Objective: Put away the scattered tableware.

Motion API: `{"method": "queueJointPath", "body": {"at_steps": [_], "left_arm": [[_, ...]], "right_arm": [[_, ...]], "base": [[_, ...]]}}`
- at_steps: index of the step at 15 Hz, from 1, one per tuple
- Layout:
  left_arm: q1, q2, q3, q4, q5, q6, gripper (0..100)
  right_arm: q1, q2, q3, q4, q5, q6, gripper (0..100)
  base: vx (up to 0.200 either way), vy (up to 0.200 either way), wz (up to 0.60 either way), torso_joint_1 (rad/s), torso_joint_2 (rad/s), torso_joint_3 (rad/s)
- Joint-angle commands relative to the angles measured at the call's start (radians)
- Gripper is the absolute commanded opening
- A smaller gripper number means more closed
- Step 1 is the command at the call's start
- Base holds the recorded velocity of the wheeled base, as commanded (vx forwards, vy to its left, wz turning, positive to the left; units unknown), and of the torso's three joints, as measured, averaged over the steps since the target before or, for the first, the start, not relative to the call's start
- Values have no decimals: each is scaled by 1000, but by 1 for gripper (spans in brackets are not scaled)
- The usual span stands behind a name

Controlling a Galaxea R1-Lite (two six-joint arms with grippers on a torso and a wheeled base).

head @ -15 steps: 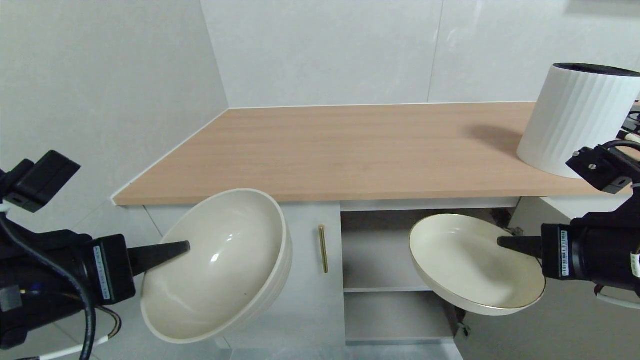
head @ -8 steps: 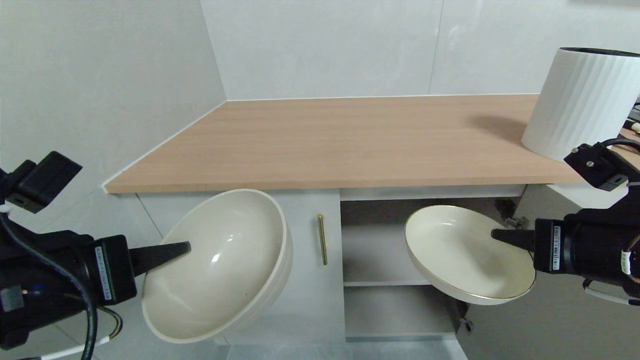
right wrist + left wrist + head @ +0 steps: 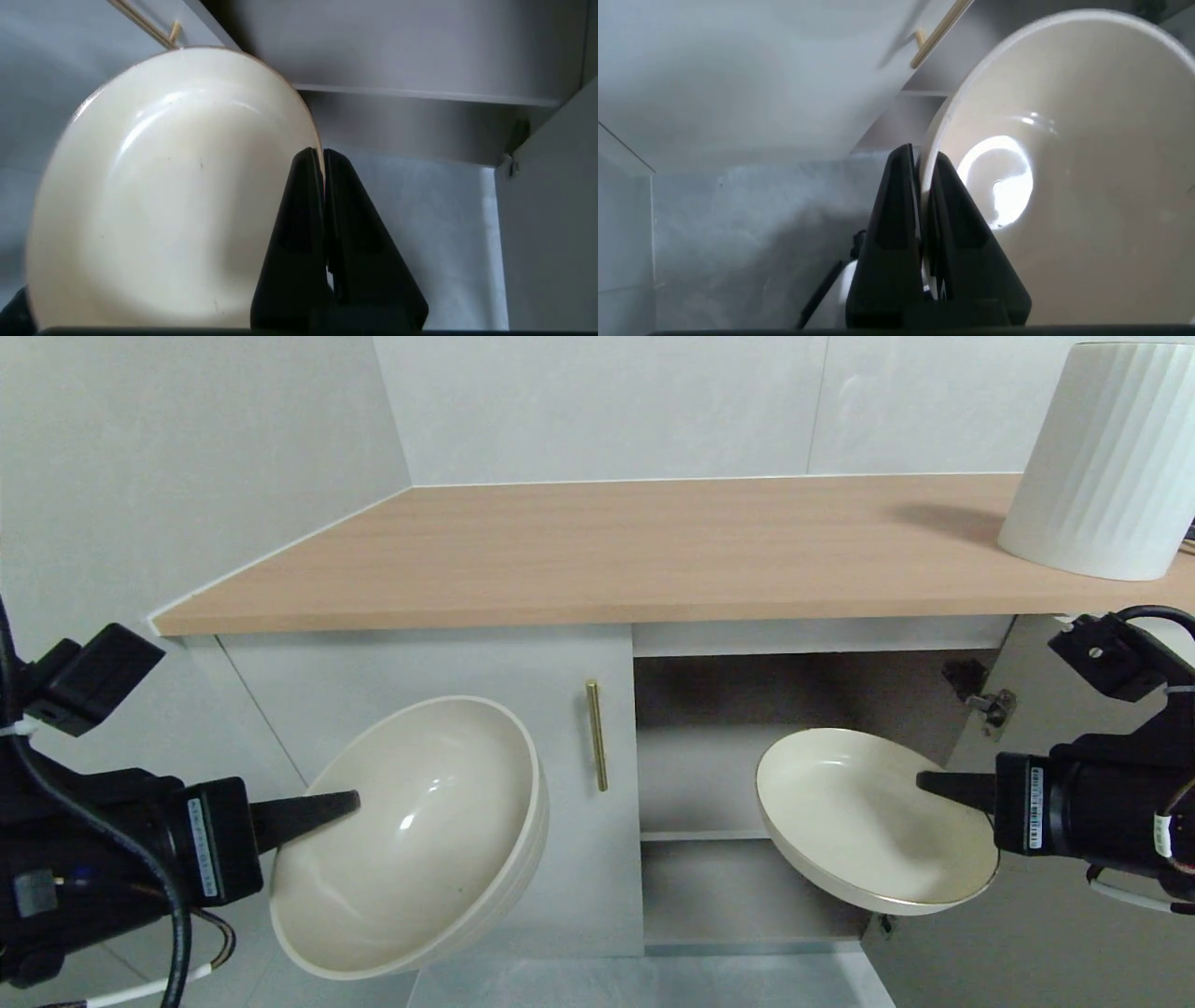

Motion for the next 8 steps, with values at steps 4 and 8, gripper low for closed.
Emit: {"method": "queueJointPath", "body": {"at_steps": [4, 8], "left_arm": [[0, 5, -1, -1, 0, -1, 0], [0, 7, 1, -1, 0, -1, 0]], "right_arm": [[-4, 12, 5, -2, 0, -1, 0], [-7, 39, 5, -2, 0, -1, 0]], "base": [[0, 0, 0, -15, 44, 22], [0, 0, 0, 0, 0, 0]]}}
